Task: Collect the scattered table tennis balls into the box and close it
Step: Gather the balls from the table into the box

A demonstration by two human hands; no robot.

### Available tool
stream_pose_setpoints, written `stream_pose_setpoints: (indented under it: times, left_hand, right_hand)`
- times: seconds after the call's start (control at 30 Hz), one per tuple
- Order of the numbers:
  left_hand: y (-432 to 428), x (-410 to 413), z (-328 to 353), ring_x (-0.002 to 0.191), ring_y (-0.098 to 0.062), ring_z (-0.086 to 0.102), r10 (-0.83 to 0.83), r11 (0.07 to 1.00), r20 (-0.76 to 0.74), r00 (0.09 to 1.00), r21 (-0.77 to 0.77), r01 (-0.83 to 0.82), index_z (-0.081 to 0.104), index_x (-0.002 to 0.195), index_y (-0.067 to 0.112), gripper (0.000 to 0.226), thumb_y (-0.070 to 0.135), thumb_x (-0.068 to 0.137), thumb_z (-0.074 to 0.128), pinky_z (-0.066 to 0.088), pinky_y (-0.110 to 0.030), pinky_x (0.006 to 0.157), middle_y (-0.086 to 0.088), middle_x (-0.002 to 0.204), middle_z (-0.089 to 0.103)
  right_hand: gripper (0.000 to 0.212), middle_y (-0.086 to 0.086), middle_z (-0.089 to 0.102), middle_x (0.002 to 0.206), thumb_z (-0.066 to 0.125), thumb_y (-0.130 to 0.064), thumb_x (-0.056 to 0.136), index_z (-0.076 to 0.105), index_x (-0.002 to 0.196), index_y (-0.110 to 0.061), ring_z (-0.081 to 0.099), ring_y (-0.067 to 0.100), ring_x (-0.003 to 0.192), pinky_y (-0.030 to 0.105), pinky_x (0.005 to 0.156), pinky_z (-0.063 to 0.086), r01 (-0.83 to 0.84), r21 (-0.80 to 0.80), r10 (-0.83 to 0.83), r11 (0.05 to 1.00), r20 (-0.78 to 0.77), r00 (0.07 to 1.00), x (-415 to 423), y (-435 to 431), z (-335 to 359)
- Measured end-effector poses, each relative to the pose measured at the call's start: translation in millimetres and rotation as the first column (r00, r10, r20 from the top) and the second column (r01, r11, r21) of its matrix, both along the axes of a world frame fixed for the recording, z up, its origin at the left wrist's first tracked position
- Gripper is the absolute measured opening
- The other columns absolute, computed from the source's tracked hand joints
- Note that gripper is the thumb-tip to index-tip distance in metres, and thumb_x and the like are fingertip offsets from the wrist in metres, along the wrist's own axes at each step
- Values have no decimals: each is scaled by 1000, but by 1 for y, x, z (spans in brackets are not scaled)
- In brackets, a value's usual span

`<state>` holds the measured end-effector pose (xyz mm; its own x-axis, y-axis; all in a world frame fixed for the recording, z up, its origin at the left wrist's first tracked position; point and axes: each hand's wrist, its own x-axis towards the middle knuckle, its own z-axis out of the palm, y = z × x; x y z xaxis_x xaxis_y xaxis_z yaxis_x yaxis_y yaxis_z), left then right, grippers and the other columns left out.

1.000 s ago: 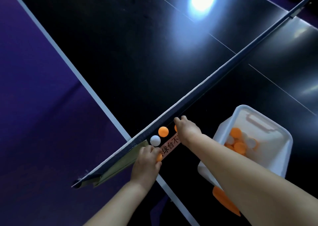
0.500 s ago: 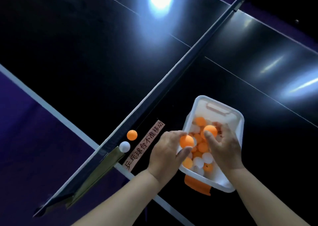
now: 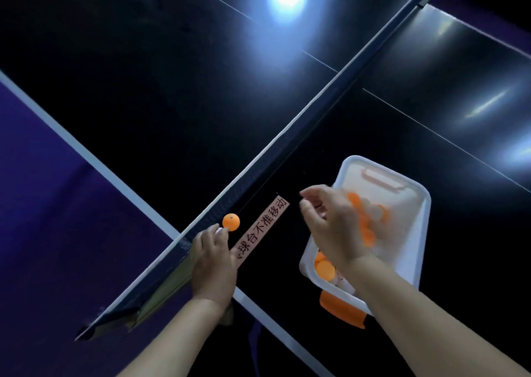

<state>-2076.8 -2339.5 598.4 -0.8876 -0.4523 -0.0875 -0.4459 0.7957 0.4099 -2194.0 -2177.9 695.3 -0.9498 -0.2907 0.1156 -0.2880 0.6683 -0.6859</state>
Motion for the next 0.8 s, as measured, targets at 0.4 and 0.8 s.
stream_pose_setpoints:
  times: [0.4,0.8]
  left_hand:
    - [-7,11,-16,89,-23,51,-177,984,-121,977,-44,173,59,101,17,44,8,64,81,48,-26,63,-3,97,56]
    - [-15,4,-22,76,-14,63,-271,963,-6,963,5,271,67,73,18,32,17,52,91,50,-20,52,4,90,65]
  right_hand:
    - [45,4,45,127,52,-27,92,40,135,-29,57,29,98,35,67,47,-431,457,193,778,479,856,3,-111,-63]
    - [28,4,56,103,62,-24,84,45,104,-16,58,25,87,38,72,48,-209,302,69,930,415,907,6,-100,-58]
